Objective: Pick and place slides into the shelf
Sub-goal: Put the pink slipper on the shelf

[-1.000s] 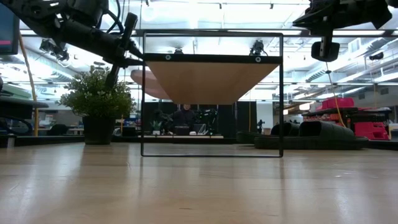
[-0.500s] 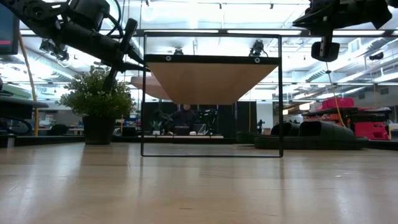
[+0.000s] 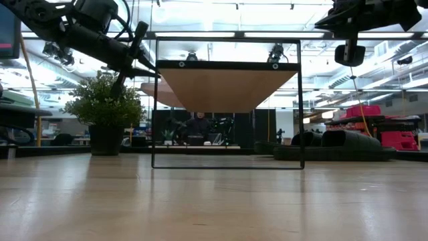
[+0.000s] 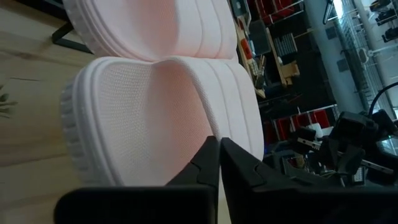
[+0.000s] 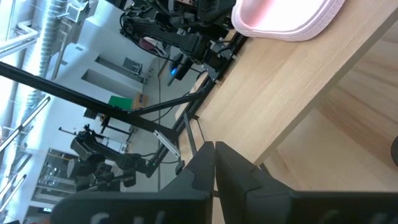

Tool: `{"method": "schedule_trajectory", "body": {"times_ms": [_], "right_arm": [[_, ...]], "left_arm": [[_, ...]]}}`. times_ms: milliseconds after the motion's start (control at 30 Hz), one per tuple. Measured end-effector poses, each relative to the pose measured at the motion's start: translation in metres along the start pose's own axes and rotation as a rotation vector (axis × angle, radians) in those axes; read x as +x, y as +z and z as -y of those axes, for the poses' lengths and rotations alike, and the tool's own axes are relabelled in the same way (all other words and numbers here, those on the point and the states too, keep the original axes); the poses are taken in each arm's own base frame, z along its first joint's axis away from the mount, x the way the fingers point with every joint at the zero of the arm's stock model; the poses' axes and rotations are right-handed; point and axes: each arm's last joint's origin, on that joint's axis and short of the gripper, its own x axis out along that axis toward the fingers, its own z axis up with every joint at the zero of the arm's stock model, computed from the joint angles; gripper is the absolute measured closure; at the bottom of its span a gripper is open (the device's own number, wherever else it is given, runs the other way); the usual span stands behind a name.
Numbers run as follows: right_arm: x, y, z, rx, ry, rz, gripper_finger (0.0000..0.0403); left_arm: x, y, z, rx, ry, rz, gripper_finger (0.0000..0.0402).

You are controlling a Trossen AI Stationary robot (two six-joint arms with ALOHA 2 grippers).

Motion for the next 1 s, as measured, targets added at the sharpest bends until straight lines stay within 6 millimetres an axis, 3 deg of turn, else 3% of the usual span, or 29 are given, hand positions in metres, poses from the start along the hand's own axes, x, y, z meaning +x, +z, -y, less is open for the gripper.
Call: {"method": "schedule_trajectory", "body": {"times_ms": [133,633,1000], "right_arm": [[0.0,0.0,0.0,0.0,0.0,0.0,0.0383],[0.0,0.0,0.0,-0.001,0.0,0.0,0.0383],[0.0,0.0,0.0,-0.003,0.0,0.0,0.0383]], "left_arm": [[0.0,0.0001,0.0004,-0.008,-0.004,0.001,0.0391],[-0.0002,0.0027,0.0058,-0.011,-0.059,0.031,0.0314],[0.0001,0.0017,0.0054,-0.026,-0.053,0.027,0.0306]]}}
